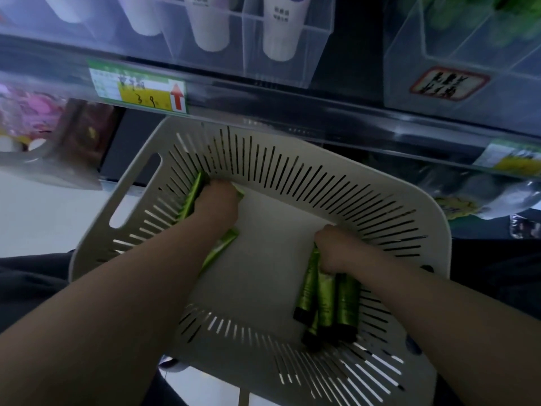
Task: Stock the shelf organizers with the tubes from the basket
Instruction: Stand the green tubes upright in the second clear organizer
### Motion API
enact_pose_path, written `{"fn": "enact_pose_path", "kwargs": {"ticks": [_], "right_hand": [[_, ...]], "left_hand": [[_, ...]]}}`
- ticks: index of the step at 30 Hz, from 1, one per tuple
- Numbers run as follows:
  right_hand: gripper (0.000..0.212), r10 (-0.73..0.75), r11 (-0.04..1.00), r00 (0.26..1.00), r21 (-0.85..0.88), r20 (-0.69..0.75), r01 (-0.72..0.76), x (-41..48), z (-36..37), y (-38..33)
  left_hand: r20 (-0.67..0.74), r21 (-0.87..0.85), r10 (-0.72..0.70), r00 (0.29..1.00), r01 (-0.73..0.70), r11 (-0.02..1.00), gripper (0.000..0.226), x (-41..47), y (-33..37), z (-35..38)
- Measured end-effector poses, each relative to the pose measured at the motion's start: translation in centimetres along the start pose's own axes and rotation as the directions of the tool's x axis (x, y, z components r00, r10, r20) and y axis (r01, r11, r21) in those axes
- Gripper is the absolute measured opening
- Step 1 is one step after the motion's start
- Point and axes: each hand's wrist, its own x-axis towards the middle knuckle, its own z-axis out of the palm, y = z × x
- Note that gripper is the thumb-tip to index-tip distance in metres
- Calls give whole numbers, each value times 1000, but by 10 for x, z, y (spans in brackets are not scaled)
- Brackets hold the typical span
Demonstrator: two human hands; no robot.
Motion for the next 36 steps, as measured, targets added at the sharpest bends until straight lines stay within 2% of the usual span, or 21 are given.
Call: {"fn": "enact_pose_path", "kwargs": {"ticks": [3,5,7,11,21,24,26,36], "right_hand": [[18,-9,1000,1000,-1,23,9,0,-2,0],[30,-16,1000,999,7,40,16,0,-3,0],[40,-22,1000,999,23,48,21,-1,-3,-1],[45,-73,993,997,99,28,70,-6,-4,-1],[45,-111,949,991,287,-76,129,-31,-14,4],[40,-107,934,988,329,-114,139,-42,-16,7],[34,-108,923,984,352,-145,153,-49,-17,9],[18,-98,838,931,475,-353,268,-86,-25,19]], "left_hand": [[-5,-43,6,1000,-6,999,39,3,-1,0],[-14,-56,29,999,-30,998,40,3,-2,1],[-24,-86,34,999,-36,996,35,3,-3,0],[-24,-97,53,998,-55,994,20,1,-6,-4],[-67,-154,116,991,-125,980,7,-23,-9,-24],[-105,-191,147,984,-165,968,7,-35,-6,-32],[-133,-225,157,979,-184,957,17,-42,-2,-36],[-204,-301,215,955,-270,914,14,-93,22,-54]]}}
